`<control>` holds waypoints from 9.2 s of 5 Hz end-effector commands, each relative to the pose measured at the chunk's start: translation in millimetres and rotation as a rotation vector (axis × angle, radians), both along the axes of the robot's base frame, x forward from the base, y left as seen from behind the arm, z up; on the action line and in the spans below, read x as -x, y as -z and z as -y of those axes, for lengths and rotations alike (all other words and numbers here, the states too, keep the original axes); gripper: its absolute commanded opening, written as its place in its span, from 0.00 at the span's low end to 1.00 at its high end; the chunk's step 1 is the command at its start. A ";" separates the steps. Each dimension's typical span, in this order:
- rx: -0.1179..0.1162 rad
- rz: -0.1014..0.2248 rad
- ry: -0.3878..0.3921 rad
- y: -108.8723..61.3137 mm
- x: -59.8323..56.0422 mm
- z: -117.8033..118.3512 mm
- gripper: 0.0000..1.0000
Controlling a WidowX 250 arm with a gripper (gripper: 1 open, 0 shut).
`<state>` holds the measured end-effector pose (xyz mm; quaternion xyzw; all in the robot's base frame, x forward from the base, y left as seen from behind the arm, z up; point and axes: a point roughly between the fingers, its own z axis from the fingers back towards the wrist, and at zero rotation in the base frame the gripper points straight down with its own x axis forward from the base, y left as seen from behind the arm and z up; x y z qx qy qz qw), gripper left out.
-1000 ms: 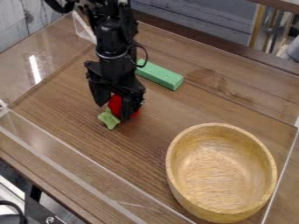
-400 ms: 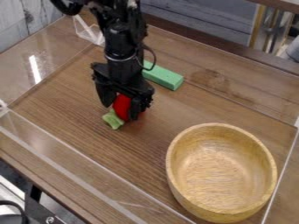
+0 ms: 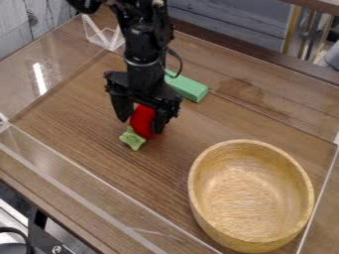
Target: Move the red fruit to the right
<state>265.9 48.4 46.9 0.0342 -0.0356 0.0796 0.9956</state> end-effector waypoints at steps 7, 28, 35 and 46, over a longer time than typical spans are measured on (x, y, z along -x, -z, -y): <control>-0.027 0.043 -0.077 6.6 -26.8 -20.8 1.00; 0.166 0.138 0.005 -75.5 38.3 161.0 0.00; 0.107 0.134 0.058 -59.3 21.0 148.6 0.00; 0.066 0.058 0.091 -38.0 31.6 148.3 0.00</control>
